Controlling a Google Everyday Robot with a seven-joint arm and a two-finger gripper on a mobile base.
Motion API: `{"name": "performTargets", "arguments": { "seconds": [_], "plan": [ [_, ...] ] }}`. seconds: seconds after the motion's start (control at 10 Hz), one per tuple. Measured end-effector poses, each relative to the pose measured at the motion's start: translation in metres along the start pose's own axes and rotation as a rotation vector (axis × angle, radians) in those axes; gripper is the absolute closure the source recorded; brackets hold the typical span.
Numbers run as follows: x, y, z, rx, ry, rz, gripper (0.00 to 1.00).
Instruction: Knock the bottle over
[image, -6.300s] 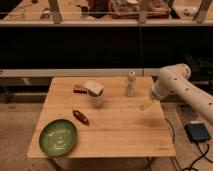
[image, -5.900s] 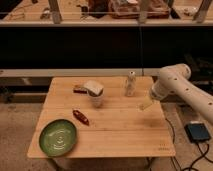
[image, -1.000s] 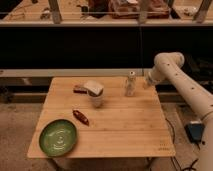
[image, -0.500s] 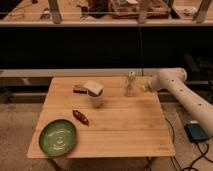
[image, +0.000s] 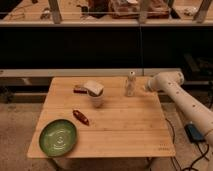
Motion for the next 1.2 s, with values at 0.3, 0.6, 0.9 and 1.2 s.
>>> {"name": "performTargets", "arguments": {
  "seconds": [0.3,0.6,0.9,1.2],
  "plan": [
    [-0.018,-0.024,0.005,0.051,-0.059,-0.007,0.93],
    [-0.029,-0.036,0.007,0.084,-0.107,-0.011,0.93],
    [-0.031,-0.034,0.008,0.081,-0.107,-0.014,0.93],
    [-0.028,-0.035,0.007,0.083,-0.106,-0.012,0.93]
  ]
}}
